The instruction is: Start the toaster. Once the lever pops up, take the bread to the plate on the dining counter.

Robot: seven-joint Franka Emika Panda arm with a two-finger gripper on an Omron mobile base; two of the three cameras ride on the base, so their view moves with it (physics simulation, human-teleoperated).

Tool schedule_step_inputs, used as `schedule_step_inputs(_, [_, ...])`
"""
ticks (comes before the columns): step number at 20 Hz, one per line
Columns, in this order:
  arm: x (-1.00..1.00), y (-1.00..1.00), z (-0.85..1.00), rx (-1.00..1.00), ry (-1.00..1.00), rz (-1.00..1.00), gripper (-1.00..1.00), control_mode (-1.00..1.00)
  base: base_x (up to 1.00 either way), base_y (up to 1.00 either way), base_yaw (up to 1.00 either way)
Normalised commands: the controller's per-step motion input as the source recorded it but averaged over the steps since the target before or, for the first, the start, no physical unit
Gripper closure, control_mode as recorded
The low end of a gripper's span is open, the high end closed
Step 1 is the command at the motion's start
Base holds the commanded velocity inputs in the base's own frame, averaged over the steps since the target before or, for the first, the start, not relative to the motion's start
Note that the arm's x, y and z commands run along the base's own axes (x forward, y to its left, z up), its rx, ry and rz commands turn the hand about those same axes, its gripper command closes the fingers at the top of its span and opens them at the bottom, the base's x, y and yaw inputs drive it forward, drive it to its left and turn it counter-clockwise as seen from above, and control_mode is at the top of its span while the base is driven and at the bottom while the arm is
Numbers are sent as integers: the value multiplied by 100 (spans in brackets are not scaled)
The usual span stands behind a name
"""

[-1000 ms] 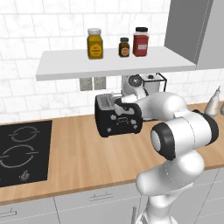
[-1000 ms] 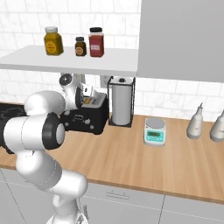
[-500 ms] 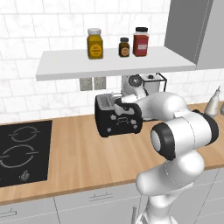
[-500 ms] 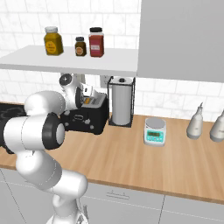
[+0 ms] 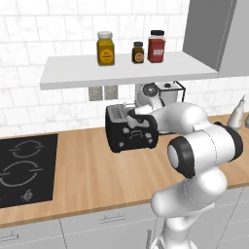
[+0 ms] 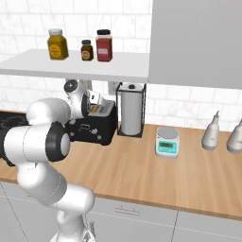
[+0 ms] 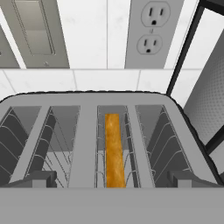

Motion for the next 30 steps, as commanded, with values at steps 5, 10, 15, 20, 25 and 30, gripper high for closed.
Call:
schedule_step_inputs(5, [0,0,0,0,0,0,-100,-100,0,0,0])
schedule_step_inputs(10, [0,0,0,0,0,0,-100,-100,0,0,0])
schedule_step_inputs(15, [0,0,0,0,0,0,-100,-100,0,0,0])
schedule_step_inputs(20, [0,0,0,0,0,0,-100,-100,0,0,0])
schedule_step_inputs(25, [0,0,0,0,0,0,-100,-100,0,0,0])
schedule_step_inputs(30, [0,0,0,0,0,0,-100,-100,0,0,0])
